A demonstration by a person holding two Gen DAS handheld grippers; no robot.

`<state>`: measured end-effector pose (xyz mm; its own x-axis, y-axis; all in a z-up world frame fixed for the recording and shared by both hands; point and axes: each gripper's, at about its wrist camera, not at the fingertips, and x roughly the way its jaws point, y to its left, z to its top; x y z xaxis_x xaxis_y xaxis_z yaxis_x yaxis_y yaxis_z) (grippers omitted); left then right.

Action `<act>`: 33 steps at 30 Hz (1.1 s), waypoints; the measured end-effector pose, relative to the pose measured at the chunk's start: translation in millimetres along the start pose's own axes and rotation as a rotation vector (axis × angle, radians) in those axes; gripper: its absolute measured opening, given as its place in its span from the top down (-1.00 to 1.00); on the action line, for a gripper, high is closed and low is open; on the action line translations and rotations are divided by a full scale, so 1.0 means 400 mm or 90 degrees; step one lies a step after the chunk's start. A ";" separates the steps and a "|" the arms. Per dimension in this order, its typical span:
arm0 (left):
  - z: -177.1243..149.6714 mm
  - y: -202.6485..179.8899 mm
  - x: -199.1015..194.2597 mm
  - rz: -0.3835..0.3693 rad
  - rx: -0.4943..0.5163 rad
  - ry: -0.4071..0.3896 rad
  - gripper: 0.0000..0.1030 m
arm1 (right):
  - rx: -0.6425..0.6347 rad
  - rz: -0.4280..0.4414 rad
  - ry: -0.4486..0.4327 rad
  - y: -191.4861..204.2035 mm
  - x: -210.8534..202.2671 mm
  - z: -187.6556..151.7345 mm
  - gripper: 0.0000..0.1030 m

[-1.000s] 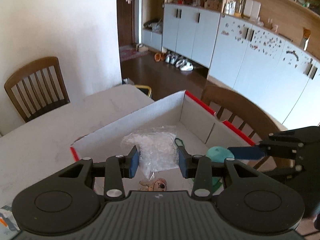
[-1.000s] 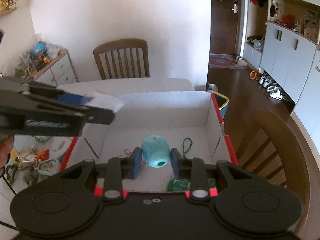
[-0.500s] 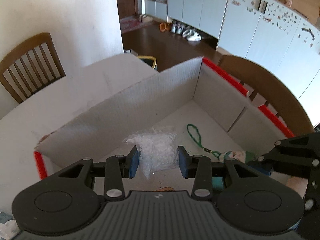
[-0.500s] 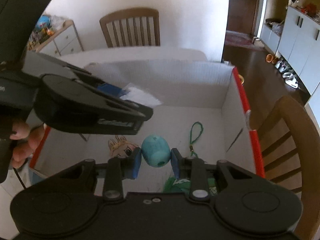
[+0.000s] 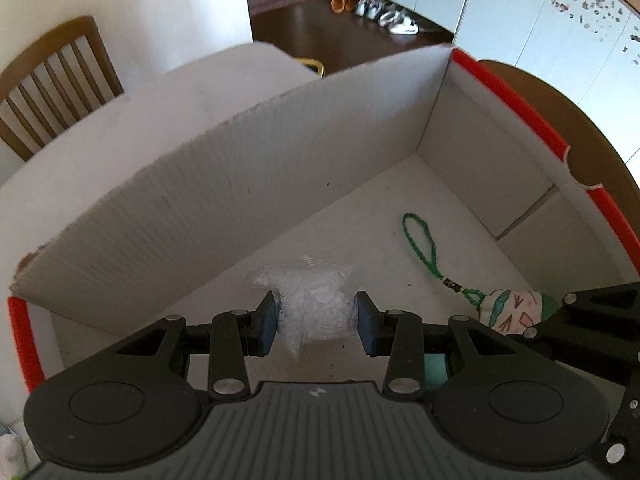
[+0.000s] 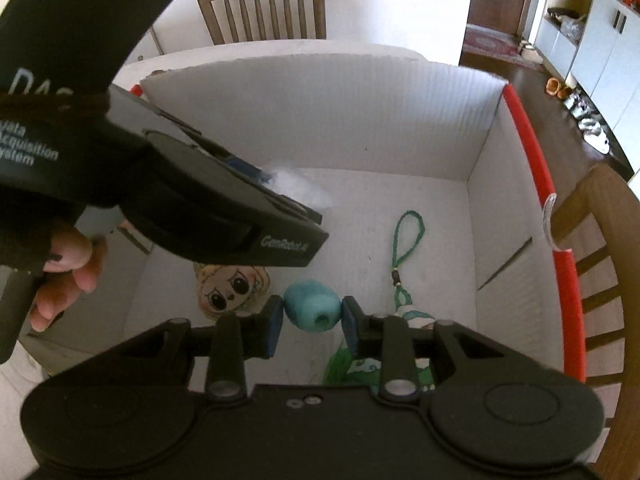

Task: Organize objects
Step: 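Open both grippers to drop the foam bag and teal toy into the box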

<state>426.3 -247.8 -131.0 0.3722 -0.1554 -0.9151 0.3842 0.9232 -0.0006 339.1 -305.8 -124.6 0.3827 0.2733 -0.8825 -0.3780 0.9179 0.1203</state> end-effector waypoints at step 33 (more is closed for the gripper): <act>-0.046 0.047 -0.191 -0.030 -0.059 -0.076 -0.09 | 0.041 0.011 -0.069 -0.028 -0.149 -0.014 0.07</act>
<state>389.4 -212.0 -68.4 0.4557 -0.2357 -0.8584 0.3268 0.9413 -0.0850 315.7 -334.0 -75.7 0.4663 0.3155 -0.8264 -0.3317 0.9284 0.1673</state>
